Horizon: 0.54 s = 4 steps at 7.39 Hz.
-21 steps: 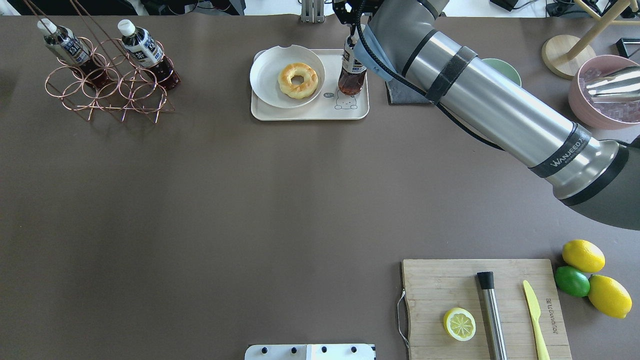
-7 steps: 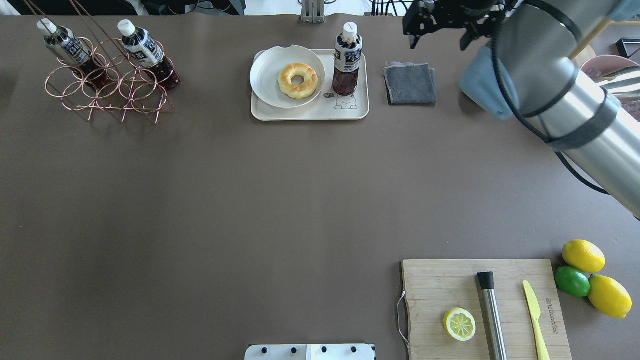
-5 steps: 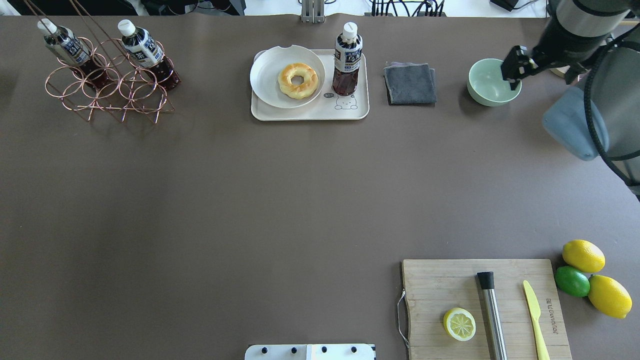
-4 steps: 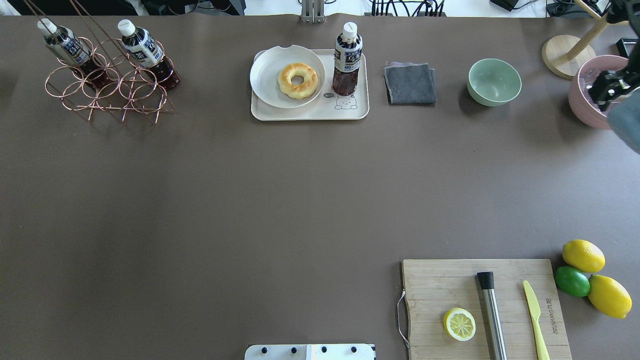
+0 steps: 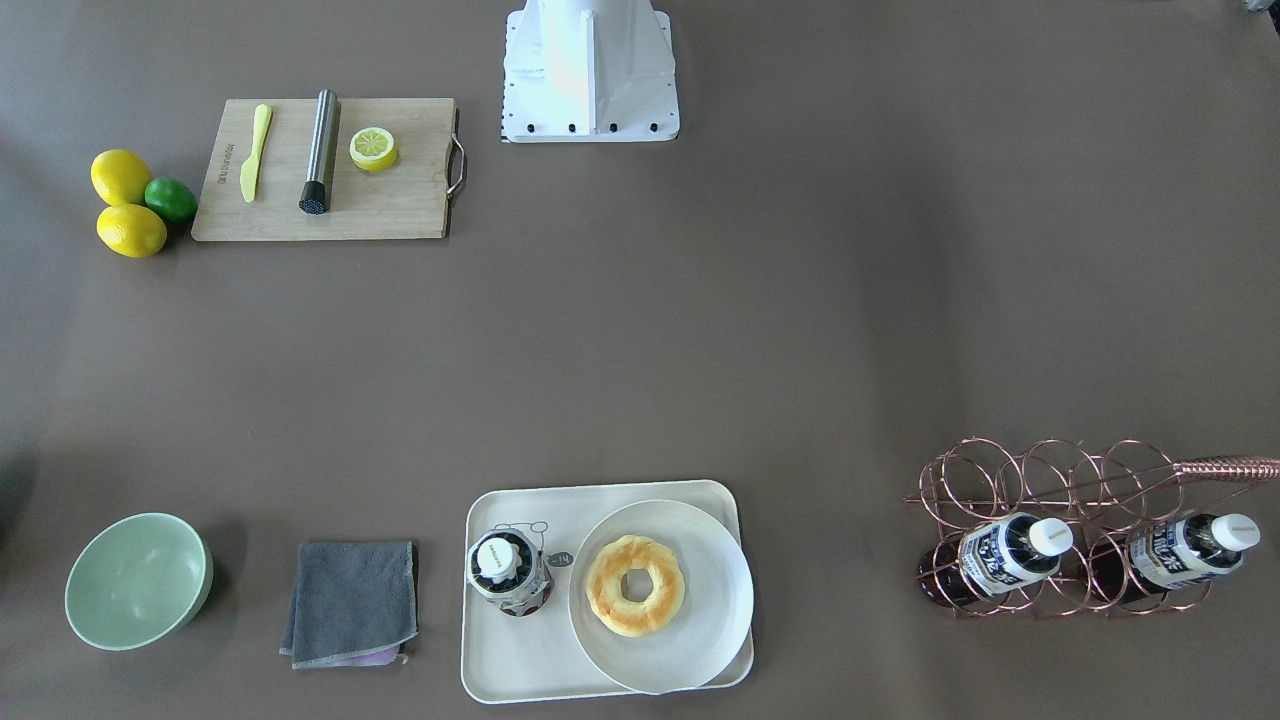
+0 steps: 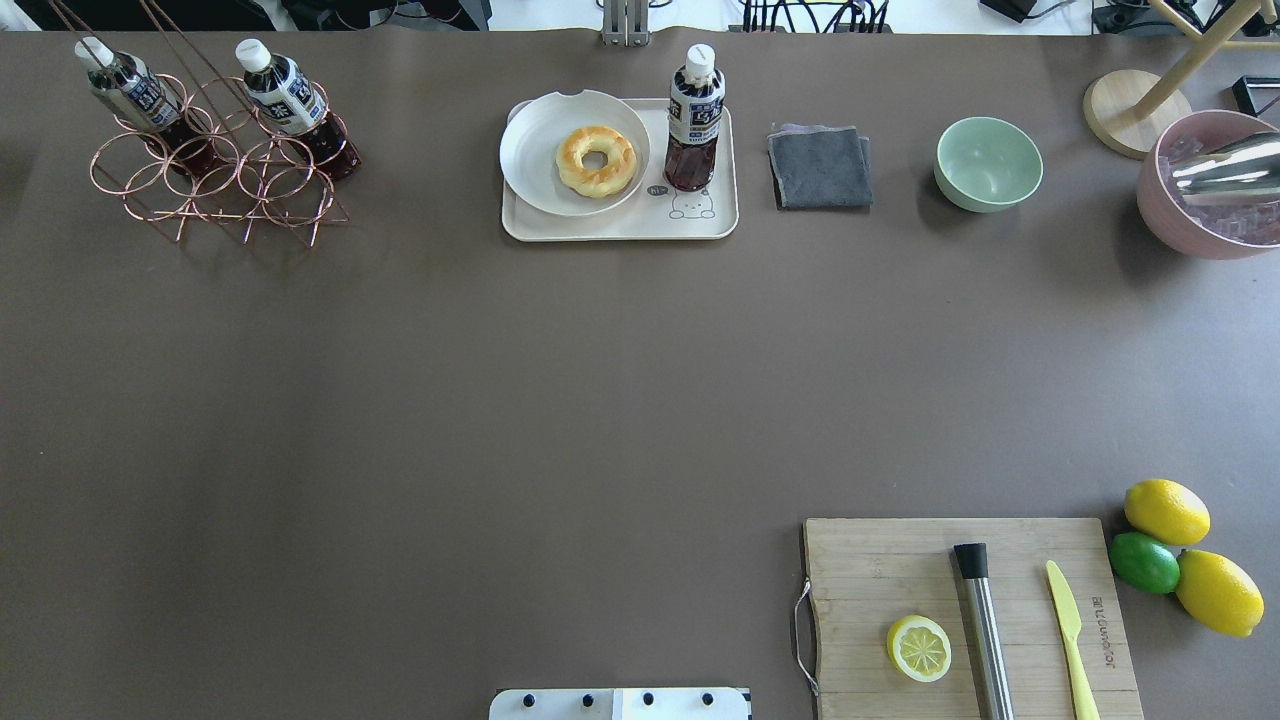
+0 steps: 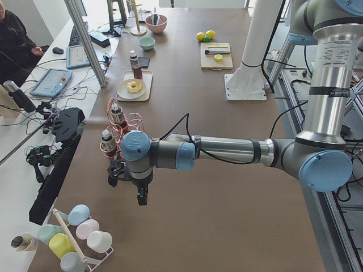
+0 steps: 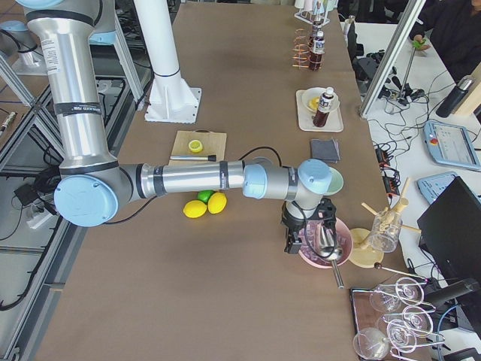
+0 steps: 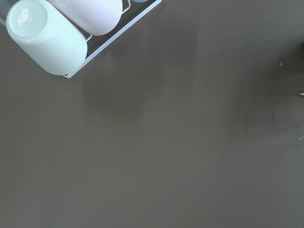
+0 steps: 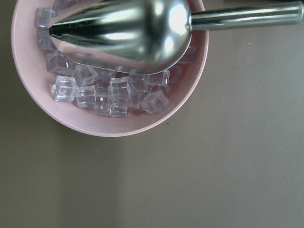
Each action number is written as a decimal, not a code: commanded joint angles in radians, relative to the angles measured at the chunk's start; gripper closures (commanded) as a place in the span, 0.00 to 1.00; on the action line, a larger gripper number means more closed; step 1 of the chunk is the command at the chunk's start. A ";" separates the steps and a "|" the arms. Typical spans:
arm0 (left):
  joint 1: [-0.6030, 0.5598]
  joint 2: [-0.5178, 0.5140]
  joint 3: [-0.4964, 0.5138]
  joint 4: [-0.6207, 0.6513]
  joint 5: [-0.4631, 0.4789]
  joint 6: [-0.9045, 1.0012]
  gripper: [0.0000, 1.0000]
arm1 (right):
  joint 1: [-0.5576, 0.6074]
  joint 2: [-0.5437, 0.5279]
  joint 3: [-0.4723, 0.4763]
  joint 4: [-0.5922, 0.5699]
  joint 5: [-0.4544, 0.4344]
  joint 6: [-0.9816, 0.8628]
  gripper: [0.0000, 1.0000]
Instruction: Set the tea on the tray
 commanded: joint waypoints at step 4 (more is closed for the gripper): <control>-0.002 0.003 0.001 0.001 0.000 0.000 0.03 | 0.085 0.006 0.069 -0.083 0.028 -0.011 0.00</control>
